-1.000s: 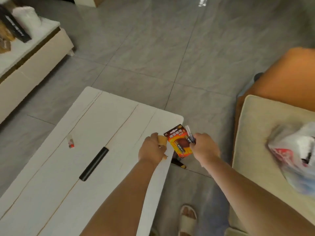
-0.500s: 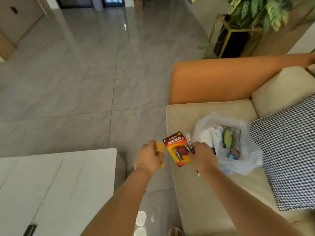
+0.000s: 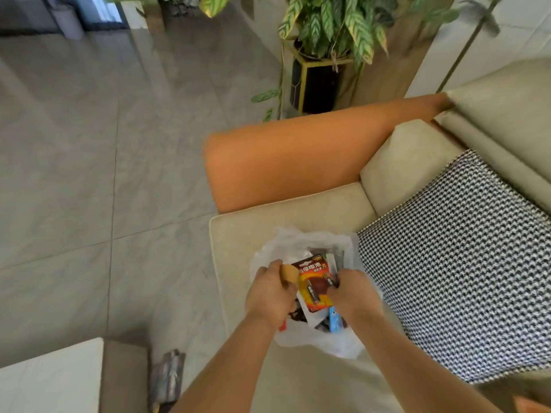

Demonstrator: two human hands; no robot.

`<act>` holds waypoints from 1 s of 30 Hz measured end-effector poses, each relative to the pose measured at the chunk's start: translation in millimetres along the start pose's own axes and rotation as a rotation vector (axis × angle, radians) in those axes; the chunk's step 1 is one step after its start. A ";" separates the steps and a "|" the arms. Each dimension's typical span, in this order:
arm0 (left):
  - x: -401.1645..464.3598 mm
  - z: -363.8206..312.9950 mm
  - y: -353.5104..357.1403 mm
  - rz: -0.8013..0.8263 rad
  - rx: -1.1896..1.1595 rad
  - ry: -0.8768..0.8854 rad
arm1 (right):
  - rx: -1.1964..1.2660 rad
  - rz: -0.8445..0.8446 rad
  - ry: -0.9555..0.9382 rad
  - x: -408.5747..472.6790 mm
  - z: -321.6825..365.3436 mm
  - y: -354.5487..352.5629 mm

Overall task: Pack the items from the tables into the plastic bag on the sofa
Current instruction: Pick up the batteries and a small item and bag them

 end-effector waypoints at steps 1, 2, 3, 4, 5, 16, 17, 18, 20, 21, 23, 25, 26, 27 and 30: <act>6.5 -7.0 3.9 0.002 -0.006 0.001 | 0.004 0.009 -0.003 7.7 -2.3 -0.1; 12.3 -13.1 7.7 0.006 -0.005 0.000 | 0.011 0.017 -0.003 14.7 -4.9 0.7; 17.9 -18.0 11.5 0.008 0.003 -0.002 | 0.022 0.019 -0.004 21.1 -7.4 1.7; 23.3 -22.0 15.3 0.009 0.008 -0.003 | 0.035 0.016 -0.003 26.7 -10.0 3.3; 27.8 -25.1 19.1 0.014 0.003 -0.006 | 0.047 0.013 -0.001 31.2 -12.4 4.9; 45.5 -15.0 55.4 0.131 0.031 -0.074 | 0.070 0.061 0.047 50.0 -48.8 31.2; 44.5 -12.9 55.7 0.133 0.047 -0.072 | 0.072 0.071 0.045 49.2 -48.9 32.7; 41.9 -10.9 54.4 0.133 0.065 -0.071 | 0.074 0.084 0.041 48.0 -47.6 34.4; 36.1 -5.0 51.3 0.131 0.079 -0.075 | 0.072 0.121 0.031 43.8 -41.5 36.6; 32.6 -0.9 49.6 0.132 0.075 -0.077 | 0.067 0.143 0.015 41.2 -36.5 38.7; 23.1 8.8 43.9 0.131 0.065 -0.099 | 0.058 0.189 -0.021 34.7 -22.6 44.6; 14.8 24.1 37.1 0.141 0.041 -0.144 | 0.039 0.240 -0.049 26.4 -6.9 54.1; 11.0 33.0 33.0 0.152 0.021 -0.166 | 0.019 0.265 -0.074 21.9 2.1 60.3; 7.4 42.2 27.8 0.152 0.015 -0.175 | -0.008 0.292 -0.111 17.2 12.8 67.3; -2.8 75.0 5.9 0.116 0.073 -0.201 | -0.102 0.348 -0.251 0.5 50.5 89.2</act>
Point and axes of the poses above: each hand's wrist, its own x-axis towards the middle knuckle, its own y-axis out of the palm, z = x × y, the point moved 8 cm from there along x, towards the middle knuckle, and after that the axes turned 15 degrees about -y, right-handed, at the moved point
